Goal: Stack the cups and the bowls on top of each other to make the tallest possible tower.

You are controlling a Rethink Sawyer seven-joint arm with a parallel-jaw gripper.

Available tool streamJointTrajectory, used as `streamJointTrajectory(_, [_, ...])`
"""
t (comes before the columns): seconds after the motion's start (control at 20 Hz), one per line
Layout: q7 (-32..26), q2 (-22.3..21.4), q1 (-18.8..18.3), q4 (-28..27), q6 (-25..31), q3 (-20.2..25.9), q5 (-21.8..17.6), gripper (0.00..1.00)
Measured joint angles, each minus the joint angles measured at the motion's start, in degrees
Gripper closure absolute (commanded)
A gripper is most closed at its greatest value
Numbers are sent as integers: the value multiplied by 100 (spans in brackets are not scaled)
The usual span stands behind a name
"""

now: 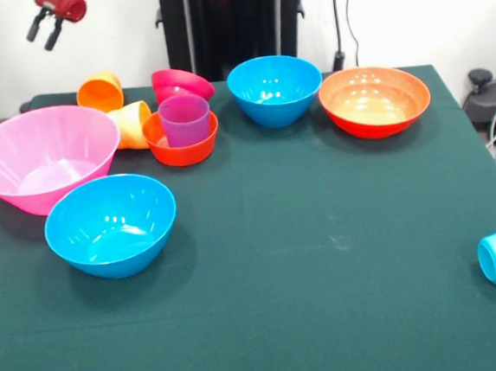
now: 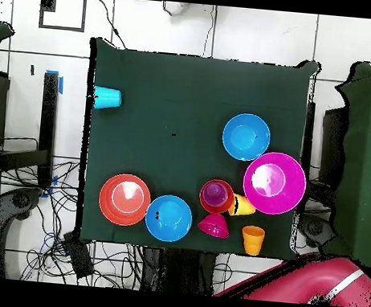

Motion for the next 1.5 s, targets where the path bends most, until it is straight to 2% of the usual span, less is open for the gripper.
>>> streamJointTrajectory(0.05, [0,5,14,-12,4,-26,-111,0])
streamJointTrajectory(0.3, [0,43,237,-123,147,-393,-1545,0])
streamJointTrajectory(0.55, [0,-32,351,-126,463,-588,-2273,0])
streamJointTrajectory(1.05, [0,-289,349,-165,913,-606,-2654,0])
streamJointTrajectory(1.5, [0,-491,321,-179,1086,-606,-2762,0])
